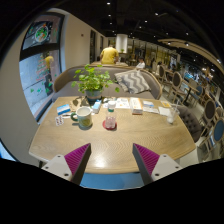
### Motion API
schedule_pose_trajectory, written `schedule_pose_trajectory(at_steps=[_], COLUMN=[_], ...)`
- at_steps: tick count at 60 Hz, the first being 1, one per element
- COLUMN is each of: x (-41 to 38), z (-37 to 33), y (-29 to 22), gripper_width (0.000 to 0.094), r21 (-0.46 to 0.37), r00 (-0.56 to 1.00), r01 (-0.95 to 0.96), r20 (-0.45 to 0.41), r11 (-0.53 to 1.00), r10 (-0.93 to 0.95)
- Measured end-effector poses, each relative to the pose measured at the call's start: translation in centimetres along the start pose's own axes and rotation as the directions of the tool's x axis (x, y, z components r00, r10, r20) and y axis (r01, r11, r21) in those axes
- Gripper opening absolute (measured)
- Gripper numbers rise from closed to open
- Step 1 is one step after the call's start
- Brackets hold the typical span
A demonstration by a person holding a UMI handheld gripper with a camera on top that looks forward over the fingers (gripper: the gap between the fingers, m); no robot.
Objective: Pour water
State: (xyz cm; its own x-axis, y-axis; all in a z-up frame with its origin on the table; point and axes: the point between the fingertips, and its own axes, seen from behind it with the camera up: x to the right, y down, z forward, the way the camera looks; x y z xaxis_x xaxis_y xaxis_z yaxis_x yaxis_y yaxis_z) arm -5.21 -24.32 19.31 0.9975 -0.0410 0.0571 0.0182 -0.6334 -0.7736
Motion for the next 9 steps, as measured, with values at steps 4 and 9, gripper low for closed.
schedule_pose_trajectory(at_steps=[4, 9], x=[0.37, 0.49], z=[-0.13, -0.23], y=[-0.16, -0.54], gripper_width=[0.0853, 0.0855], r21=[0.002, 0.009], r00=[1.000, 1.000], r01=[0.012, 0.018], r20=[-0.015, -0.012], r11=[1.000, 1.000], r10=[-0.012, -0.018])
